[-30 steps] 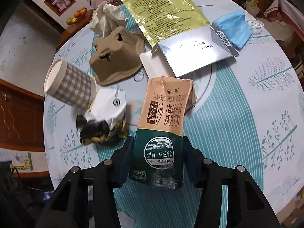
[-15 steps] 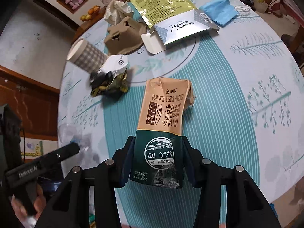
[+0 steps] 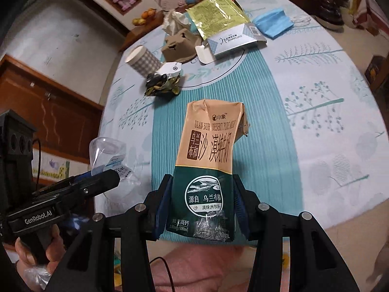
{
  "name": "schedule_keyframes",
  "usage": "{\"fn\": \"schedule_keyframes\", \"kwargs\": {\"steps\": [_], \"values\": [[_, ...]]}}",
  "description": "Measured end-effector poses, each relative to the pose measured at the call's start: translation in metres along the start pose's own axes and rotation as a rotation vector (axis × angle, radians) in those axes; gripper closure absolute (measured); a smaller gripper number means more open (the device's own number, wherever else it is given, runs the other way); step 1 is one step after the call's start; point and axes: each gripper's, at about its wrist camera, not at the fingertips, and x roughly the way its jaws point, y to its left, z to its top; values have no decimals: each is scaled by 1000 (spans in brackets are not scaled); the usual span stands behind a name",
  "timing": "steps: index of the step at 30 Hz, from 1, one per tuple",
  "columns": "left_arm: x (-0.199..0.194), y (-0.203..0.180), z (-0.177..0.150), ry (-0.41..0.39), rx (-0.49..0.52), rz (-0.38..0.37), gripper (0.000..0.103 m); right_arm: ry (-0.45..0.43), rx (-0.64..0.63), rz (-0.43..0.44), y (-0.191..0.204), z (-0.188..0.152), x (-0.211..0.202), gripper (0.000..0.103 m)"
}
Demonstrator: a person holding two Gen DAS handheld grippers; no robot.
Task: Collect trash
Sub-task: 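Carry the bottle and drink carton off the table down over the bin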
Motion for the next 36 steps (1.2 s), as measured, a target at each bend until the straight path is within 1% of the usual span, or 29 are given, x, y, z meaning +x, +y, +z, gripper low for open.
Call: {"fn": "schedule_keyframes", "kwargs": {"steps": [4, 10, 14, 18, 22, 27, 31, 36], "values": [[-9, -28, -38, -38, -30, 2, 57, 1, -85, 2, -14, -30, -34, 57], [-7, -70, -112, -59, -95, 20, 57, 11, -168, 8, -45, -87, -74, 57], [3, -95, -160, -47, -116, 50, 57, 51, -173, 18, -73, -132, -88, 57], [16, -109, -201, -7, -124, 79, 57, 108, -154, 31, -99, -172, -86, 57], [32, -118, -236, 44, -105, 120, 57, 164, -114, 38, -120, -207, -72, 57], [63, -114, -261, 96, -75, 168, 56, 235, -57, 32, -144, -242, -39, 56], [106, -100, -271, 137, -57, 196, 56, 293, -5, 17, -169, -268, 6, 56], [169, -79, -283, 175, -37, 220, 56, 337, 33, -20, -200, -285, 65, 55]]}}
